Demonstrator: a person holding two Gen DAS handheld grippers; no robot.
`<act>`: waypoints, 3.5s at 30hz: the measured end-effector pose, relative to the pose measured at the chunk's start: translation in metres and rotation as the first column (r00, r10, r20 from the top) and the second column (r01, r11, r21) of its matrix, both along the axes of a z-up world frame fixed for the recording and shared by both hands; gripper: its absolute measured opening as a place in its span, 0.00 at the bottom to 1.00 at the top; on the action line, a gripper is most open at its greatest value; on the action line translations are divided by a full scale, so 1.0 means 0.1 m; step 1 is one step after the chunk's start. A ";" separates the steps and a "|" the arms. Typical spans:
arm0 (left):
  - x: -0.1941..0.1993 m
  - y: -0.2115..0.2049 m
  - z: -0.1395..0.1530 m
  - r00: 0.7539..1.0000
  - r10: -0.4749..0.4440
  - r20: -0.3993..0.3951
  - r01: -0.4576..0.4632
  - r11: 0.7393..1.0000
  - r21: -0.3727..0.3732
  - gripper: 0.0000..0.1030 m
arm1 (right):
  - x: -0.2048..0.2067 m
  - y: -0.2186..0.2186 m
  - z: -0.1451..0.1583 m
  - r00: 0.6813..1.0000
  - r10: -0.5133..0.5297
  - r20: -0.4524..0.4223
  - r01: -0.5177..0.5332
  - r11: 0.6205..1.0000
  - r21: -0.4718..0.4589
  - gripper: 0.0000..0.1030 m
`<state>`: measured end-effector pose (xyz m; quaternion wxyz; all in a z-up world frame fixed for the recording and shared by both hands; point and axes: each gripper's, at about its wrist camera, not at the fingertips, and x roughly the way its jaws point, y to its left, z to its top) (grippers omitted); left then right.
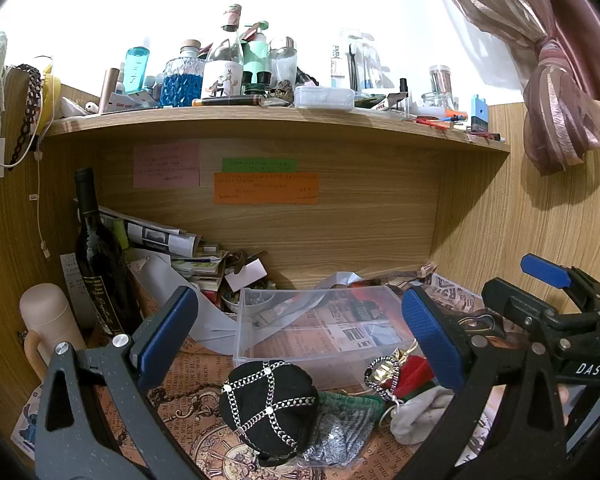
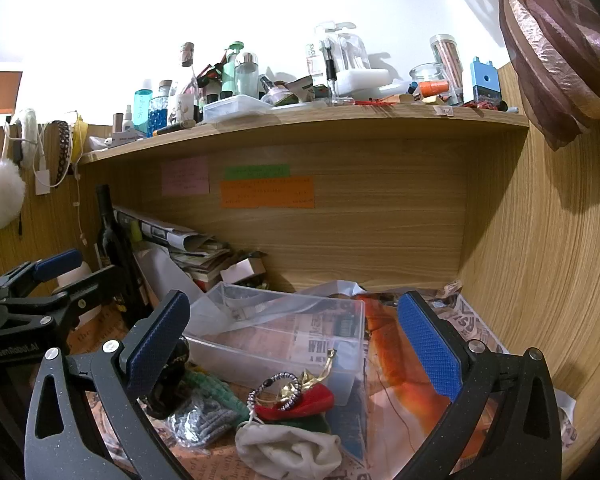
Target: Organize soft objects
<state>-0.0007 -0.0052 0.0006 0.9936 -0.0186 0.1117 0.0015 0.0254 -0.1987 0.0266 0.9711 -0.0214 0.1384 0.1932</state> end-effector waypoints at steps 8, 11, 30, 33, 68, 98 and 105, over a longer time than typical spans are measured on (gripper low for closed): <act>0.00 0.00 0.00 1.000 -0.001 0.000 0.001 1.000 0.000 1.00 | -0.01 0.01 0.01 1.000 0.001 0.000 -0.001 1.000 0.007 1.00; 0.00 0.00 0.00 1.000 0.000 0.000 0.000 1.000 0.000 1.00 | -0.01 0.01 0.01 1.000 0.003 0.000 -0.003 1.000 0.008 1.00; 0.00 -0.01 0.00 1.000 -0.002 0.000 0.002 1.000 0.001 1.00 | 0.00 0.04 0.00 1.000 0.013 -0.006 -0.013 1.000 0.005 1.00; 0.01 0.01 0.00 1.000 -0.001 -0.004 0.001 1.000 0.001 1.00 | 0.03 0.03 -0.02 1.000 0.012 -0.016 -0.011 1.000 0.006 1.00; 0.59 0.23 -1.11 0.922 -0.068 -0.381 0.027 0.993 -0.111 0.47 | 0.78 -0.14 -1.08 0.890 0.059 -0.452 -0.069 0.998 -0.008 0.74; 0.35 0.40 -0.76 0.968 -0.061 -0.245 0.027 0.989 -0.143 0.21 | 1.21 0.05 -1.30 0.782 0.168 -0.600 -0.238 0.970 -0.039 0.14; 0.32 0.41 -0.45 0.985 -0.045 -0.165 0.027 0.994 -0.106 0.21 | 1.04 0.05 -1.06 0.852 0.157 -0.499 -0.222 0.973 -0.072 0.11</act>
